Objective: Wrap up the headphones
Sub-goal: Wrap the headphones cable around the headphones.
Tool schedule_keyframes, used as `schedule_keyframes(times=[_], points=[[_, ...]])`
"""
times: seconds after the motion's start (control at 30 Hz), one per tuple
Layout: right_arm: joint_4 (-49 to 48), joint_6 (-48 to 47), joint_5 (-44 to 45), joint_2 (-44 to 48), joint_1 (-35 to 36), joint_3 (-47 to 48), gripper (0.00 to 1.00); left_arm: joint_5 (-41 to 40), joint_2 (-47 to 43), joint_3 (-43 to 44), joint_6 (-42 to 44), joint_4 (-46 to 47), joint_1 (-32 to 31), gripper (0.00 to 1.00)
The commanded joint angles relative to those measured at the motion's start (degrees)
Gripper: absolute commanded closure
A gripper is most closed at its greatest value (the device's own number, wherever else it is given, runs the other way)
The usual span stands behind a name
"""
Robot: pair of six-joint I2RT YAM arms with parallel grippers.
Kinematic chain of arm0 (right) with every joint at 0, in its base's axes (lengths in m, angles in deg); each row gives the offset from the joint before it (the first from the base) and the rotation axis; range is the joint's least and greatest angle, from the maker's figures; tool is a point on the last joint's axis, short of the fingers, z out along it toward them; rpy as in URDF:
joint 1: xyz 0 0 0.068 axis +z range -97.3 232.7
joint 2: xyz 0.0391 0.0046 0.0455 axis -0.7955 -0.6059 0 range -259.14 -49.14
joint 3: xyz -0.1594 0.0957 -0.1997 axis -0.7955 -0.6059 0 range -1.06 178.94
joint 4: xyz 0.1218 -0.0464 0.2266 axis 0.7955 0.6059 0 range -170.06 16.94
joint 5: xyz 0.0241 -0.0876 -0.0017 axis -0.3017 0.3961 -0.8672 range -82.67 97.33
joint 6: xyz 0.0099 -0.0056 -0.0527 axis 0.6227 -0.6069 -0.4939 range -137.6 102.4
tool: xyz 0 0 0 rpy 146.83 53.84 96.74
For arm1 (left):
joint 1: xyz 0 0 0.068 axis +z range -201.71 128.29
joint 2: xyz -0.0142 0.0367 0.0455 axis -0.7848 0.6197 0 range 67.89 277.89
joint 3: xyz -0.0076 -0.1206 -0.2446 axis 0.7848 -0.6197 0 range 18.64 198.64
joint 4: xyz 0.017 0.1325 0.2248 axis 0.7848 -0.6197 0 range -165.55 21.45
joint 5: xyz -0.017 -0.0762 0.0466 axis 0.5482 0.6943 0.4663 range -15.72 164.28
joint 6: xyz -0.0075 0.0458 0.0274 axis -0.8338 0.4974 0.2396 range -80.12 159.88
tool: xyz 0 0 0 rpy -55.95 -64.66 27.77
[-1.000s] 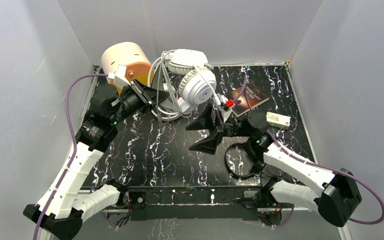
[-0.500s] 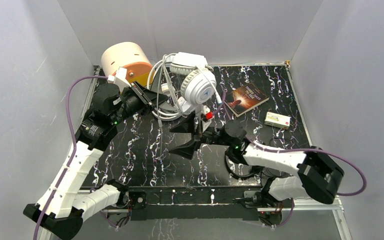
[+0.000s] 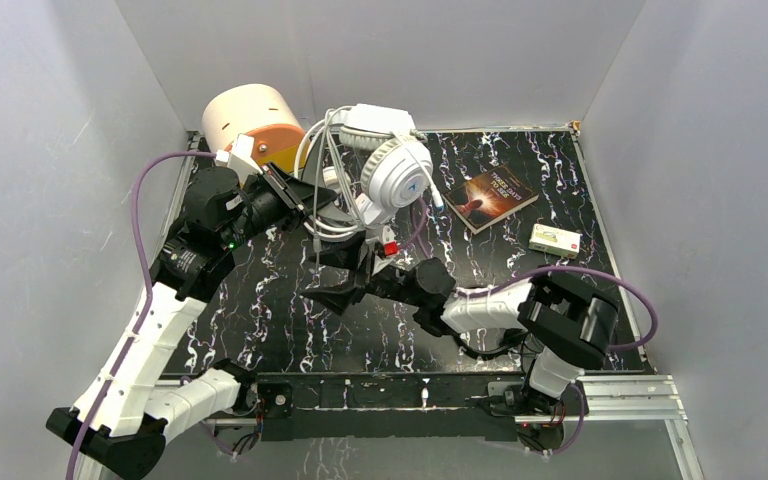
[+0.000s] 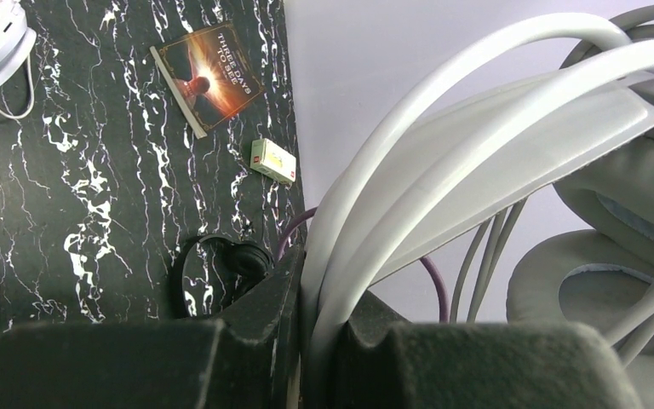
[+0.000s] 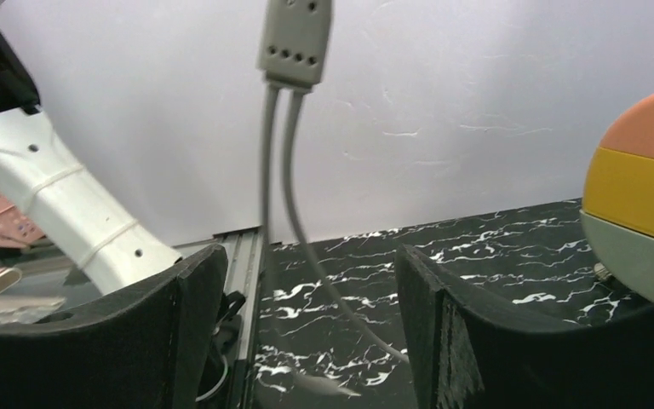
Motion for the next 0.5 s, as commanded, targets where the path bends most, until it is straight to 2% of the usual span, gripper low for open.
schedule_keyframes(times=[0.0, 0.23, 0.33, 0.4, 0.43, 0.47], points=[[-9.0, -1.2, 4.2, -1.6, 0.2, 4.5, 0.25, 1.4, -2.1, 4.0, -1.9, 4.3, 0.2, 1.0], [-5.1, 0.0, 5.8, -2.2, 0.2, 3.2, 0.63, -0.3, -2.3, 4.8, -0.5, 3.1, 0.2, 1.0], [-0.2, -0.6, 4.4, -0.4, 0.2, 0.8, 0.85, -3.3, -3.0, 5.1, 1.2, 1.9, 0.2, 1.0], [2.0, -0.1, 3.3, 1.9, 0.2, -1.3, 0.96, -5.6, -3.6, 5.0, 2.3, 1.4, 0.2, 1.0], [3.2, 0.4, 2.2, 3.6, 0.2, -2.4, 1.0, -6.6, -3.8, 5.0, 2.7, 1.4, 0.1, 1.0], [5.3, 1.2, 0.8, 5.6, 0.2, -3.5, 1.0, -7.7, -3.8, 5.3, 3.3, 1.4, 0.2, 1.0]])
